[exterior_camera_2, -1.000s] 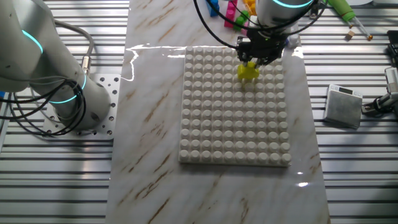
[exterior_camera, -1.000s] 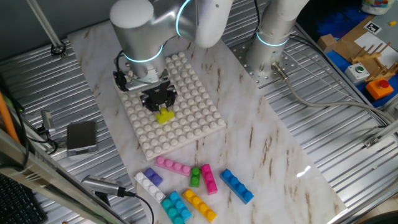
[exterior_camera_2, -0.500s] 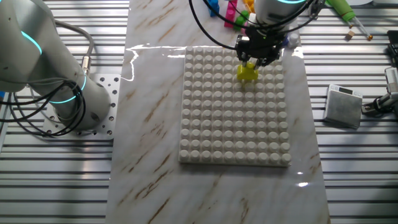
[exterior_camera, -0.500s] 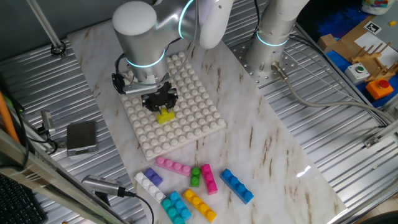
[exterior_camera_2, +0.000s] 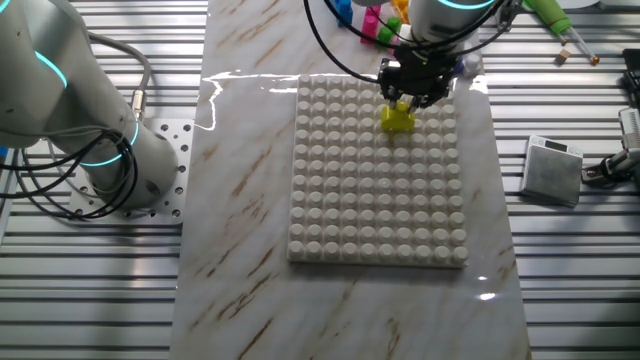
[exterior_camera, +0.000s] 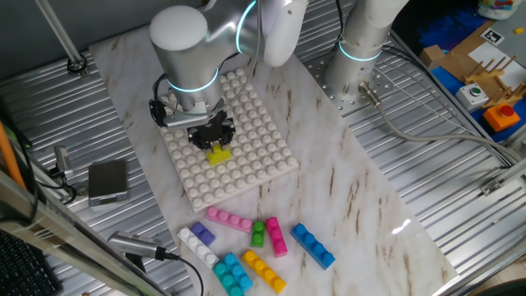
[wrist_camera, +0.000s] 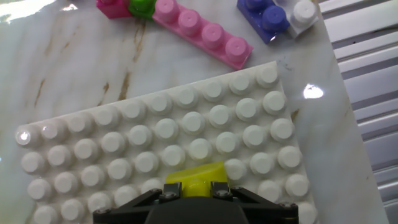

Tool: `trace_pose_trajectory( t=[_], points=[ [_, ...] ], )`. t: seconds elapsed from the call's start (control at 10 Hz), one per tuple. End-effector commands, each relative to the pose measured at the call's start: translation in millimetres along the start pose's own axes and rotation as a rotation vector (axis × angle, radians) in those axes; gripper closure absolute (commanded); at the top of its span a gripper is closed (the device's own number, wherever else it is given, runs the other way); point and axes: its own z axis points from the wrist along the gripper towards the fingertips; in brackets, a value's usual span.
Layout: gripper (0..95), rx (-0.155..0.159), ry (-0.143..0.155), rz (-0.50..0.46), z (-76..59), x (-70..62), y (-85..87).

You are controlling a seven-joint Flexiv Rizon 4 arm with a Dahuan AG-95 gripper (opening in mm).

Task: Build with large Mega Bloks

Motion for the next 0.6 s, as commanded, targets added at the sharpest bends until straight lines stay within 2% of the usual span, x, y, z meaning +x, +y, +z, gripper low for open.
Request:
trace_pose_trajectory(
  t=[0.1, 0.6],
  points=[
    [95.0, 0.003, 0.004, 0.001, 5.2, -0.4, -1.5],
    [95.0, 0.001, 0.012, 0.010, 7.7, -0.6, -1.4]
  ],
)
